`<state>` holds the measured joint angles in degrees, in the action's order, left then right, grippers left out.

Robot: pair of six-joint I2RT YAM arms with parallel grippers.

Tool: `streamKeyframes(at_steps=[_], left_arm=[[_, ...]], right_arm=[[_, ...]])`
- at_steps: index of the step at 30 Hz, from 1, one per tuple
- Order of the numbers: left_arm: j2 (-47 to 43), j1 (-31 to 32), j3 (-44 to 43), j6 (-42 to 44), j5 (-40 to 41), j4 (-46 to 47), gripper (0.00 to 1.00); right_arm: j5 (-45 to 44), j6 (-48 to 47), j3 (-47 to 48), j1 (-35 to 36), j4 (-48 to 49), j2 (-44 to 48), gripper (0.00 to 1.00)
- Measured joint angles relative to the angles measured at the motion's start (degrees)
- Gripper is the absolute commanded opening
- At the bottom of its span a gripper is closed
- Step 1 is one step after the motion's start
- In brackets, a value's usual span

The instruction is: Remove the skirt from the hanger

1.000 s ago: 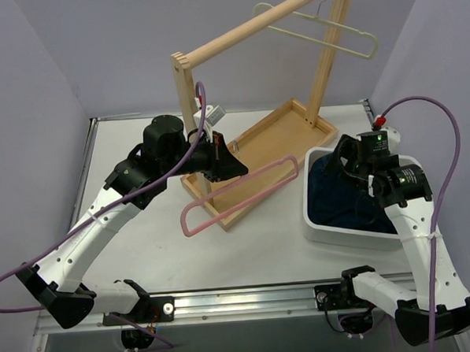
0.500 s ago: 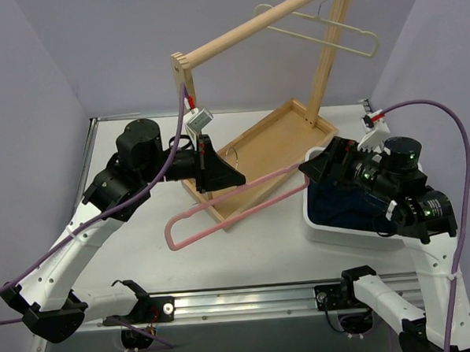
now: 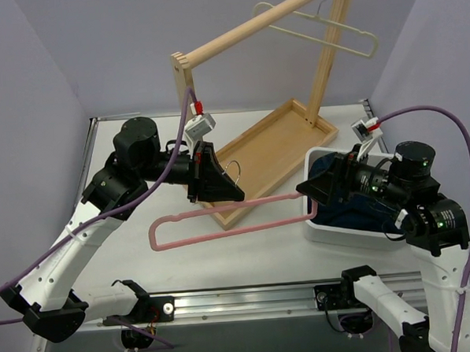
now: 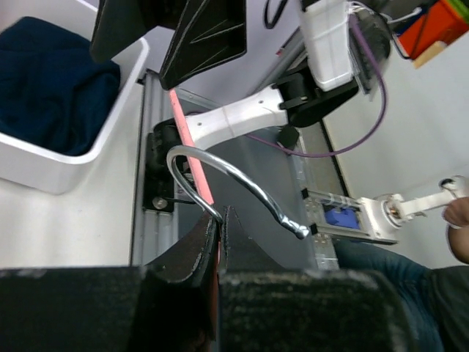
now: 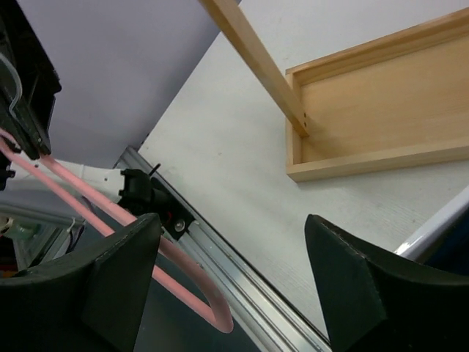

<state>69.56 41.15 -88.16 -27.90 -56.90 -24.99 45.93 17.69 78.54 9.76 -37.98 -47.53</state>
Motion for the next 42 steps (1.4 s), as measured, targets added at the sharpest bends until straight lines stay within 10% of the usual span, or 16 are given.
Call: streamKeyframes(at_steps=[42], left_arm=[[-0.63, -1.25, 1.62, -13.27, -13.0, 20.17, 0.02]], right_arm=[[19.32, 18.01, -1.66, 0.0, 9.53, 14.4, 0.65]])
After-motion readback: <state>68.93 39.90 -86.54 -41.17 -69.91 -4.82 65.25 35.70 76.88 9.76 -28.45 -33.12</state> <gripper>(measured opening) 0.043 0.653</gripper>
